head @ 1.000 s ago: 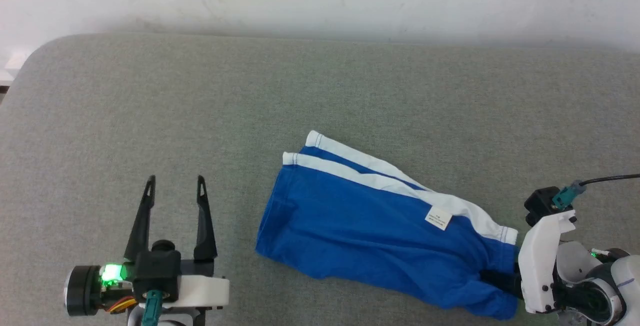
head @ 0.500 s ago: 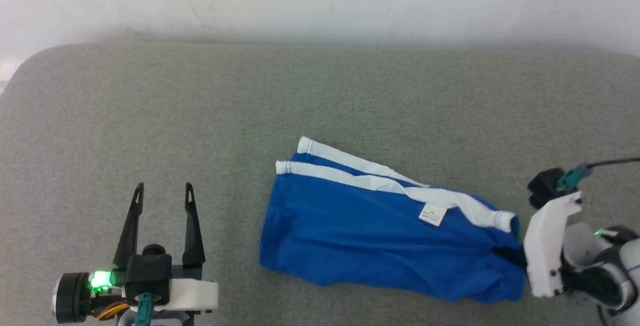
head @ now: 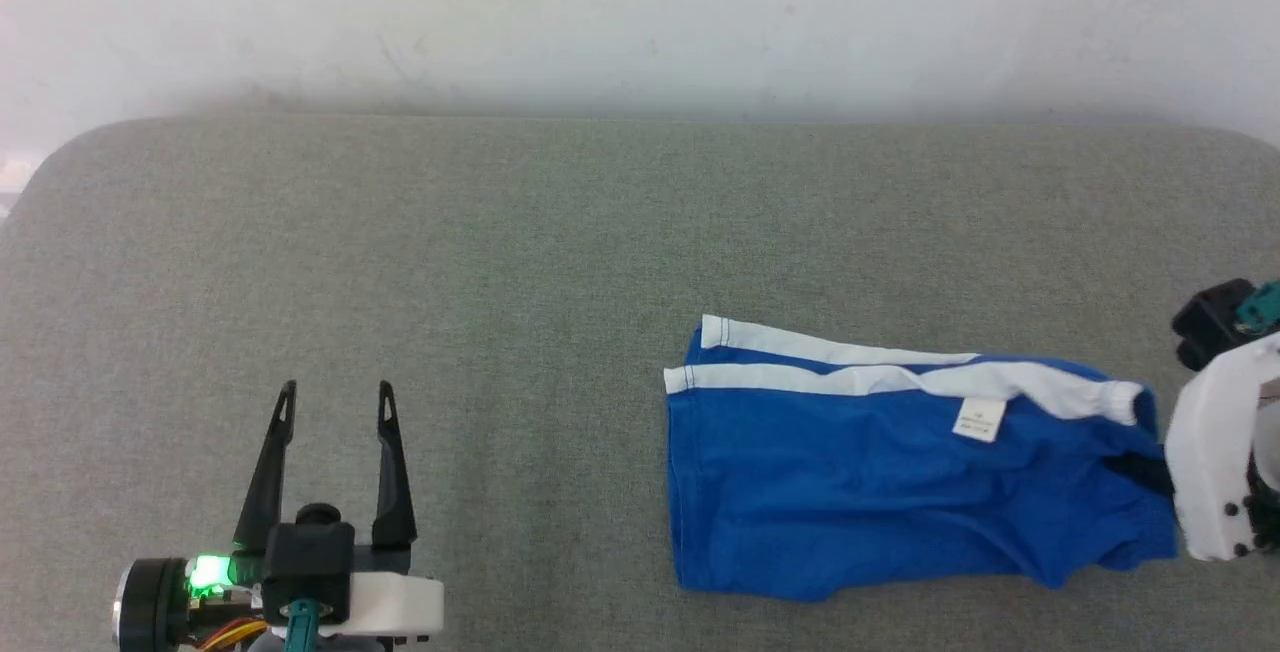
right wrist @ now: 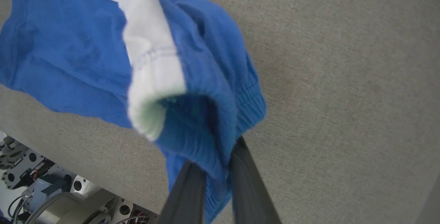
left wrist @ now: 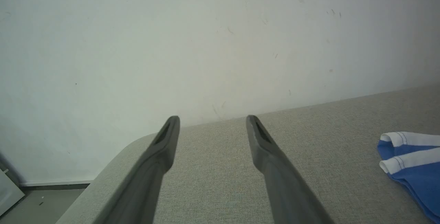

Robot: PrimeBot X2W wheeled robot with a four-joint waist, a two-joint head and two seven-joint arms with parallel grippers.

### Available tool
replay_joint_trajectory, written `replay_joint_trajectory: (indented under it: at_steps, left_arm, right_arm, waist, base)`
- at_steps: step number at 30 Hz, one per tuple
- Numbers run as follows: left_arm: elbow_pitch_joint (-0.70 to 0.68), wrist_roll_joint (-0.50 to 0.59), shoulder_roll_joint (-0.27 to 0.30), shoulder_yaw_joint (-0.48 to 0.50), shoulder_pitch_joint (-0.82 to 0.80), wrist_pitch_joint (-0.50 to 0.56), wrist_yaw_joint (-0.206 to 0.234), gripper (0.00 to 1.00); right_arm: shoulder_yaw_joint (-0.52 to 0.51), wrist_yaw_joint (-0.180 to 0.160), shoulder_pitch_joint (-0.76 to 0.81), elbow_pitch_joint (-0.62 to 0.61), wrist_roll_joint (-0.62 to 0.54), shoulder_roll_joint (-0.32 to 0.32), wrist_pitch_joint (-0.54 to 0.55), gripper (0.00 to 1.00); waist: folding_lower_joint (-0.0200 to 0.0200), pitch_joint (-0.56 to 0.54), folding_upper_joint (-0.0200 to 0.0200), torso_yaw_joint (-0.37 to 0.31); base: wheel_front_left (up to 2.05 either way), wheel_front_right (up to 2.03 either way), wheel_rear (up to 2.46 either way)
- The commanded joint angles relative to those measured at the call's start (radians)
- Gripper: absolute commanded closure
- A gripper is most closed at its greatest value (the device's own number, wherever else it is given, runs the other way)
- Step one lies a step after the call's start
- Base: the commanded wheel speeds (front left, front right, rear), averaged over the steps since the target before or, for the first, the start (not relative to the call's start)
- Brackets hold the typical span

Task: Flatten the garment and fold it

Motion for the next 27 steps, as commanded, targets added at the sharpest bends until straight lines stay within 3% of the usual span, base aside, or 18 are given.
replay_joint_trajectory:
  at_steps: [1,5,12,18,27]
  left_arm:
    - [0.0,0.016,-0.004,0.0,0.01,-0.005,-0.006,0.0]
    - [-0.002,0.025,-0.001,-0.003,0.008,-0.005,-0.003,0.0]
    - [-0.007,0.03,0.002,-0.009,-0.005,-0.005,0.012,0.0]
    - [-0.005,0.029,-0.007,-0.029,-0.042,-0.005,0.012,0.0]
    - [0.006,0.028,-0.024,-0.055,-0.09,-0.005,0.01,0.0]
  right_arm:
    - [0.016,-0.001,0.003,-0.045,0.033,0.003,0.017,1.0]
    - [0.044,-0.001,-0.009,-0.132,0.076,0.008,0.038,1.0]
    - [0.135,-0.001,-0.082,-0.245,0.123,0.091,0.086,1.0]
    - [0.275,-0.001,-0.227,-0.108,0.044,0.222,0.049,1.0]
    - [0.419,-0.001,-0.328,0.211,-0.063,0.31,-0.056,1.0]
  waist:
    - [0.0,-0.001,0.0,-0.002]
    - [0.0,0.0,0.0,-0.002]
    - [0.0,0.023,0.0,0.017]
    - [0.0,0.067,0.0,0.052]
    - [0.0,0.113,0.0,0.095]
  base:
    - [0.0,0.0,0.0]
    - [0.0,0.0,0.0]
    - [0.0,0.0,0.0]
    - [0.0,0.0,0.0]
    - [0.0,0.0,0.0]
